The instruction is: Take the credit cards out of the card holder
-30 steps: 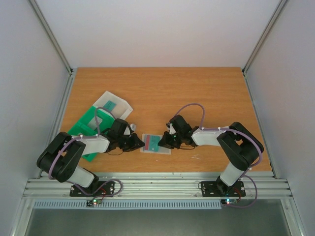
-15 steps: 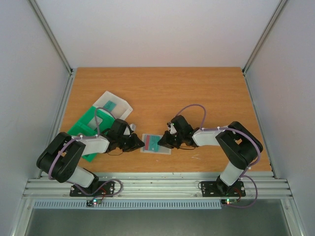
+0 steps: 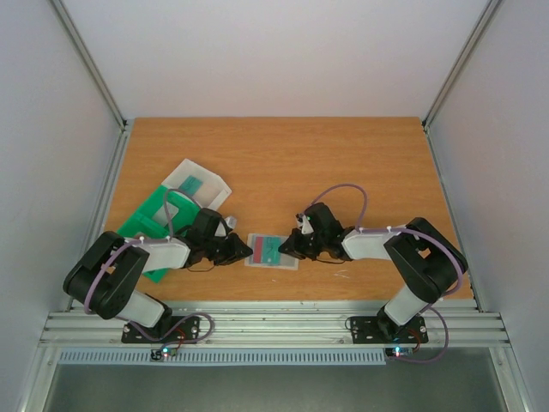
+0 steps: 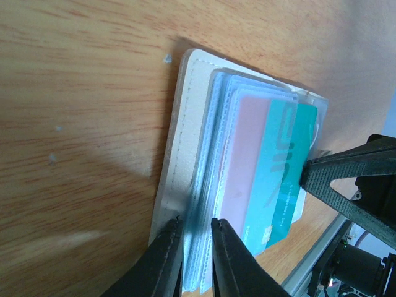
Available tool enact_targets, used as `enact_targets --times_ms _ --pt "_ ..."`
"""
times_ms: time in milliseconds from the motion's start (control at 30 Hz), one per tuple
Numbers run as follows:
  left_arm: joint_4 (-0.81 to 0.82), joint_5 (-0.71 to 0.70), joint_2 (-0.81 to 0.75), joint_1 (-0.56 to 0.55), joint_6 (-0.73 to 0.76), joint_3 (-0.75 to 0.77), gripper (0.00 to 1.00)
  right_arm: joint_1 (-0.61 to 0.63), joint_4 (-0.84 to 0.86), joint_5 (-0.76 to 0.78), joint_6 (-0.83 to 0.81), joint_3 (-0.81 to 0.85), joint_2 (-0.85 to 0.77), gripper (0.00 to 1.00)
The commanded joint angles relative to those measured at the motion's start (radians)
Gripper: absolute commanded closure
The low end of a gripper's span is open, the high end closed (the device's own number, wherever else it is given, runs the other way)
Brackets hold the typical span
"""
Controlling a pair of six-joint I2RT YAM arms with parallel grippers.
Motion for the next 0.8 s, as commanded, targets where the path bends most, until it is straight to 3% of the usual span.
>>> enact_targets --times_ms 0,767 --pt "-0.017 -0.033 -0.010 -0.002 -0.018 -0.038 0.85 -0.006 0.008 0.010 0.006 -0.017 -0.037 0.99" --pt "0.003 -0.030 -0.048 -0.002 -0.055 -0.063 0.83 -0.006 0.174 -0.083 0.053 -0.024 0.028 0.99"
